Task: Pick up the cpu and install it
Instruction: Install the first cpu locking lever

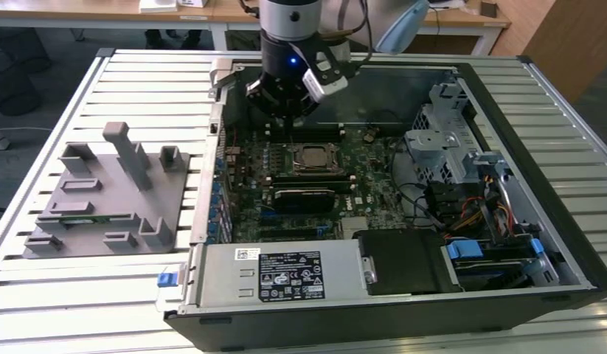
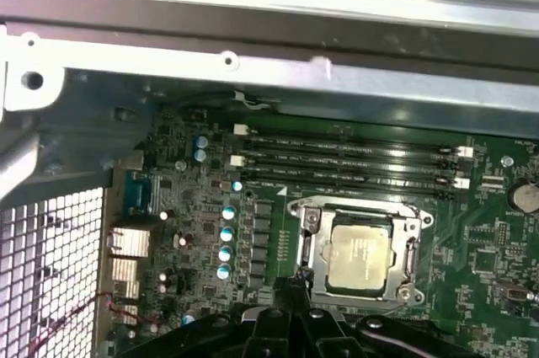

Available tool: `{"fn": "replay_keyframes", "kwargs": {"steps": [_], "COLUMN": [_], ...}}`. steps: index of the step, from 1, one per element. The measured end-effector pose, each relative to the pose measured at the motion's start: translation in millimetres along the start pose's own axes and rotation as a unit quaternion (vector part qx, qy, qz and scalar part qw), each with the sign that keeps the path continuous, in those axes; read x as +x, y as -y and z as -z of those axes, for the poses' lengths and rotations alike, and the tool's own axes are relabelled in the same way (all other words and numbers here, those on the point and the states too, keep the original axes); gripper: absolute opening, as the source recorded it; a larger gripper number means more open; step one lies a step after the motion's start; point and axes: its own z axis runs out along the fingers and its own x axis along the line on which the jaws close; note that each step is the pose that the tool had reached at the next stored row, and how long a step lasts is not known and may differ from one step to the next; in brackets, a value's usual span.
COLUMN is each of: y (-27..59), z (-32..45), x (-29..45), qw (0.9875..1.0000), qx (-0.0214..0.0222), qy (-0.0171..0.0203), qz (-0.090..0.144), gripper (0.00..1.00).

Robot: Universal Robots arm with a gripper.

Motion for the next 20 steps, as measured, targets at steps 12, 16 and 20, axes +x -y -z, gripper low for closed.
{"fn": "replay_keyframes", "kwargs": {"steps": [12, 16, 20], "y": [-24.1, -30.4, -33.8], "z": [-7.3, -9.2, -10.1], "x": [11.2, 10.9, 10.0], "qw": [1.0, 1.0, 1.0], "qx": [0.0, 0.0, 0.0], "qy": [0.0, 0.0, 0.0], "qz": [0.0, 0.0, 0.0], "gripper": [0.11, 0.11, 0.11]}}
